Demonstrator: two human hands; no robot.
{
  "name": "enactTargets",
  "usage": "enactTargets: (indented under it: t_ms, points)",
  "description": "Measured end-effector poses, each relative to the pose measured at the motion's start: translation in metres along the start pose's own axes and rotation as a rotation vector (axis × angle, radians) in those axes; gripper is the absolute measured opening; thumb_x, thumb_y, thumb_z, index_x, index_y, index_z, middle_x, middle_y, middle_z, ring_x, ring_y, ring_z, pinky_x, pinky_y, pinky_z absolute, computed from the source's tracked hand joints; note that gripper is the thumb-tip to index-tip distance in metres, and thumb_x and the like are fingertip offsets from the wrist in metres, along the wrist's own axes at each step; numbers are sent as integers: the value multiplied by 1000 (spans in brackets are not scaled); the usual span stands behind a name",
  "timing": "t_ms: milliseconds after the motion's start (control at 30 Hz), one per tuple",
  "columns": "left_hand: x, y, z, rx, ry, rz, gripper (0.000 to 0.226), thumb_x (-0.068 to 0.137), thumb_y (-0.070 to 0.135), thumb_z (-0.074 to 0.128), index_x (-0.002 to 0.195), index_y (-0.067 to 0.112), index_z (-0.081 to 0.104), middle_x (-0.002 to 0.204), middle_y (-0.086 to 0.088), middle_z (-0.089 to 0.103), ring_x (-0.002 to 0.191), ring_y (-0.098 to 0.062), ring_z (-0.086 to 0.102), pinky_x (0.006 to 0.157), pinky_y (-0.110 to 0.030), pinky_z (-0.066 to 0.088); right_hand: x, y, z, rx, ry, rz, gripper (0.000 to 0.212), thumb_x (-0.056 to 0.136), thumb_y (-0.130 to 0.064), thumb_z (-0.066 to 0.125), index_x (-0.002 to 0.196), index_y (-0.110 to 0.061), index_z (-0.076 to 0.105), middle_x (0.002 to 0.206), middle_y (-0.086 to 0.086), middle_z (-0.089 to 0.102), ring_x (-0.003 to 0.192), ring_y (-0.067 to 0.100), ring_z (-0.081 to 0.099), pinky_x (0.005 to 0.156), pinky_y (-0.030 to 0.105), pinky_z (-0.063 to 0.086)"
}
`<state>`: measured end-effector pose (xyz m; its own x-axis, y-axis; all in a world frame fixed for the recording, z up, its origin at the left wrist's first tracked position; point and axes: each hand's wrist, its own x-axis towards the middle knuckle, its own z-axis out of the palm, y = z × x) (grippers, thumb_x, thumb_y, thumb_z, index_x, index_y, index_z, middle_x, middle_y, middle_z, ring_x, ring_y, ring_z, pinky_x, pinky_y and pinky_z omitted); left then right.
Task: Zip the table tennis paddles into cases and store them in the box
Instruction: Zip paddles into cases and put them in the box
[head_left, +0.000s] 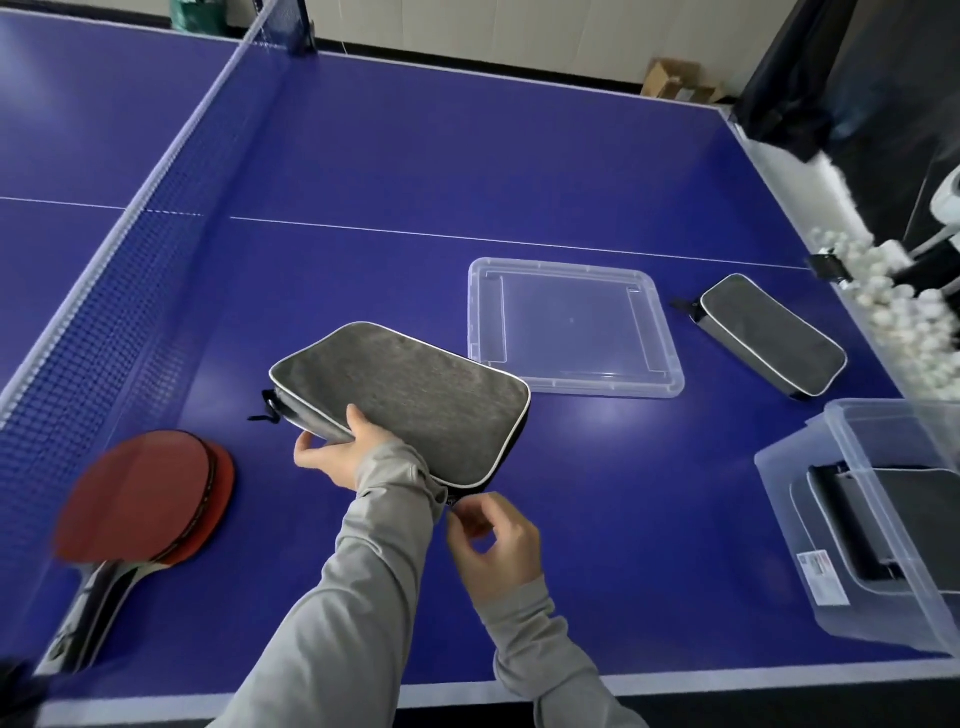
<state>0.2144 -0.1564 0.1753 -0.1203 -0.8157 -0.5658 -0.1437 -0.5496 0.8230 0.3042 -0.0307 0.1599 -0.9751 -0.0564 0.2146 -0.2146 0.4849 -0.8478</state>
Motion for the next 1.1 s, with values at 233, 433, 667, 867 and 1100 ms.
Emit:
enactTargets:
  t_ms: [233, 433, 667, 867, 1100]
  points:
    - [-3, -6, -14, 31, -114, 73, 53, 82, 28, 67, 126, 20, 38, 102, -2, 56, 70, -8, 55, 59, -11, 34, -8, 5, -7, 12, -99, -41, 11, 76, -19, 72, 72, -10, 67, 66, -1, 65, 59, 7, 56, 56, 25, 50]
    - [32, -7, -52, 175, -388, 208, 45, 77, 27, 74, 113, 25, 47, 91, -10, 61, 72, -19, 59, 75, -33, 51, 20, 31, -58, 130, 211, 210, 12, 81, -15, 70, 74, -22, 62, 67, -5, 63, 60, -4, 56, 59, 5, 41]
    - [38, -15, -73, 197, -740, 102, 37, 80, 21, 71, 114, 20, 56, 82, 1, 71, 61, -7, 68, 50, -20, 53, 55, 46, -74, 505, -201, 742, 18, 95, -17, 49, 99, -9, 65, 71, -5, 66, 64, 7, 59, 58, 22, 50]
    - [24, -23, -68, 376, -785, 151, 50, 79, 29, 71, 124, 16, 53, 92, 1, 70, 77, -11, 67, 70, -27, 52, 38, 28, -73, 735, -212, 694, 23, 95, -10, 47, 89, -5, 68, 71, 3, 69, 64, 14, 62, 60, 24, 51]
    - [-52, -15, -59, 609, -985, 170, 56, 88, 35, 59, 137, 21, 37, 137, -1, 43, 124, -21, 46, 95, -45, 47, 28, 10, -78, 235, -50, 287, 16, 86, -4, 60, 84, -19, 61, 75, -8, 65, 64, -7, 59, 63, 7, 46]
